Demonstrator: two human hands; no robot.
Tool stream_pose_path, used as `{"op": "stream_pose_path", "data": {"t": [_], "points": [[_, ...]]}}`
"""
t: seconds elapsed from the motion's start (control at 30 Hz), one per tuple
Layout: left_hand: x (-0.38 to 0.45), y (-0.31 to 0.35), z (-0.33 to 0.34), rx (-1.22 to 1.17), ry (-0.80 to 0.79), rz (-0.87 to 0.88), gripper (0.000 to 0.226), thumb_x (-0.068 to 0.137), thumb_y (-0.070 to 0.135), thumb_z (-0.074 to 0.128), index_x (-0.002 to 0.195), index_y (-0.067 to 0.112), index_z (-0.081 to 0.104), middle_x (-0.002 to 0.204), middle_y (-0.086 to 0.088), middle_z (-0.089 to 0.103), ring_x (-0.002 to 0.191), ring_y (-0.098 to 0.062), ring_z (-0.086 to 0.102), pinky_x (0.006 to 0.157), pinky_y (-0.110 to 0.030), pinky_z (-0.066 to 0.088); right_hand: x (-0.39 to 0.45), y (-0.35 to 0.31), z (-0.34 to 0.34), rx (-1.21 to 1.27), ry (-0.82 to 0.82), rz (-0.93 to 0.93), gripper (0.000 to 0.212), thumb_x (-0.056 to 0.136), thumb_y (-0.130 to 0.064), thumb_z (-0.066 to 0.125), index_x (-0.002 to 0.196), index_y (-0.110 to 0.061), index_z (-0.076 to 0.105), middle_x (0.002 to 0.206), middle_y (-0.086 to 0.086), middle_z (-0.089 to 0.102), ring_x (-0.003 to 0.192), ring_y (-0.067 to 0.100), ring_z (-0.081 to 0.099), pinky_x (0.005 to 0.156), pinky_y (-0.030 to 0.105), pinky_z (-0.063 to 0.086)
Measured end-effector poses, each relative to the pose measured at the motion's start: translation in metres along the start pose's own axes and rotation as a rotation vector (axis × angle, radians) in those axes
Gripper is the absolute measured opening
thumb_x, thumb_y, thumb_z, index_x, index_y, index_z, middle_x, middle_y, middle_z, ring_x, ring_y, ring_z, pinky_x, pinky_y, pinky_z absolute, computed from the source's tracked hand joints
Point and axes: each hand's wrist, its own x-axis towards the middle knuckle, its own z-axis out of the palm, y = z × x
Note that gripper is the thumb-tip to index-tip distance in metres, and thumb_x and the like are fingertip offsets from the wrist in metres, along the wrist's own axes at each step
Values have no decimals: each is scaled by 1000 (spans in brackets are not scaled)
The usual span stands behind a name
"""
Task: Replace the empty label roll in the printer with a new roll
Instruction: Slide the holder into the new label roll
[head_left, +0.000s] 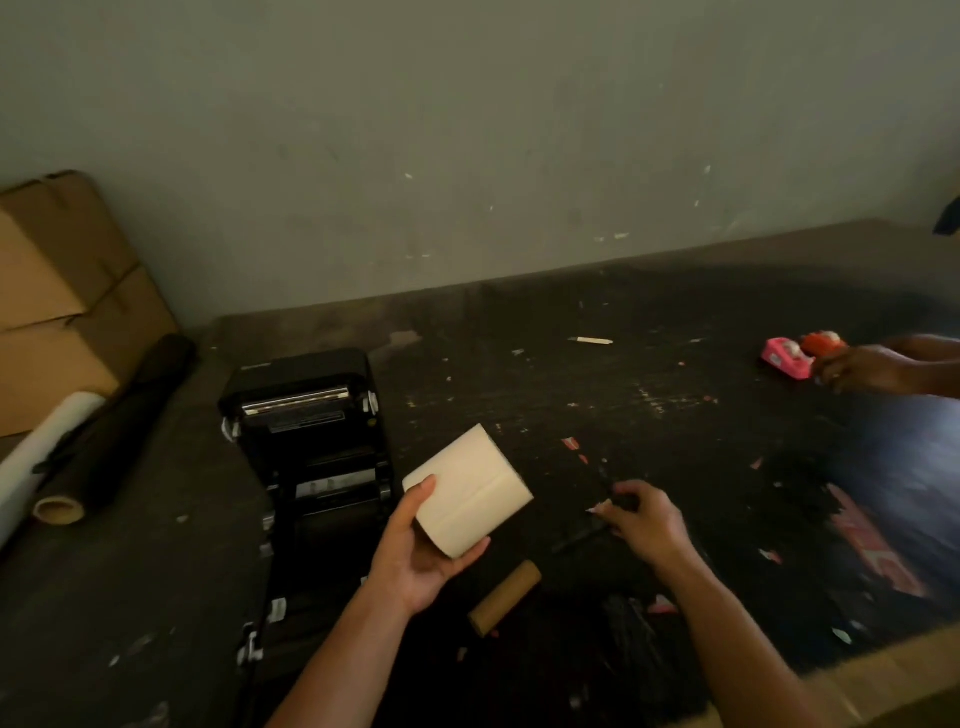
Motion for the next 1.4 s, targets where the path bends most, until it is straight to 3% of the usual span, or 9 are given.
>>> {"op": "stream_pose_path", "data": {"t": [0.1, 0.33, 0.47, 0.6, 0.7, 0.87, 1.23, 1.33, 1.4], "points": [[0, 3, 0, -22, -69, 14, 54, 68, 29, 71, 120, 24, 55, 126, -19, 56, 115, -43, 54, 82, -58, 49, -11, -49, -29, 132, 137, -205, 47, 85, -24, 66, 129, -18, 51, 117, 6, 60, 101, 18, 61, 85, 34, 53], [-6, 8, 15, -25, -191, 5, 58, 69, 31, 70, 124, 24, 53, 122, -20, 57, 110, -42, 55, 78, -56, 50, -40, -116, -46, 299, 106, -392, 43, 86, -22, 66, 127, -22, 52, 102, -4, 59, 85, 8, 63, 54, 16, 49], [-5, 8, 15, -25, -243, -4, 103, 31, 29, 96, 125, 22, 54, 125, -21, 58, 111, -42, 57, 72, -53, 56, -45, -116, -48, 324, 76, -399, 45, 85, -22, 67, 127, -21, 52, 103, -3, 60, 82, 8, 64, 46, 12, 49], [-6, 8, 15, -17, -267, -5, 103, 28, 28, 96, 123, 20, 56, 119, -21, 61, 107, -42, 59, 73, -53, 57, -50, -122, -46, 178, 90, -463, 49, 85, -25, 66, 130, -21, 50, 116, 2, 58, 84, 4, 60, 43, 11, 46], [-8, 7, 16, 13, -283, -7, 99, 33, 29, 95, 123, 20, 55, 118, -21, 61, 105, -42, 59, 73, -53, 56, -54, -128, -44, 45, 65, -527, 52, 84, -29, 67, 132, -26, 48, 118, -3, 55, 84, 3, 59, 49, 12, 45], [-9, 4, 25, 37, -315, 11, 109, 23, 31, 96, 123, 20, 55, 118, -22, 61, 104, -41, 61, 70, -51, 57, -61, -129, -22, -74, 15, -611, 52, 82, -31, 68, 131, -28, 47, 117, -12, 49, 108, 8, 54, 90, 30, 52], [0, 2, 22, 52, -365, 46, 102, 26, 31, 96, 119, 19, 58, 101, -20, 74, 105, -41, 62, 74, -52, 56, -68, -113, 4, 47, -51, -609, 33, 97, -23, 47, 129, -25, 52, 117, -12, 53, 97, -8, 50, 75, 11, 39], [1, 1, 21, 85, -341, 59, 98, 30, 33, 95, 119, 20, 58, 104, -19, 73, 106, -40, 62, 76, -52, 55, -69, -109, 7, 82, -102, -531, 35, 98, -27, 43, 132, -26, 48, 121, -7, 54, 99, -1, 52, 82, 18, 44], [0, 2, 22, 114, -316, 58, 87, 42, 32, 88, 122, 20, 56, 112, -19, 69, 109, -41, 61, 78, -53, 53, -73, -109, 10, 151, -187, -425, 39, 98, -36, 40, 136, -27, 43, 122, 0, 54, 104, 9, 54, 91, 34, 49]]}}
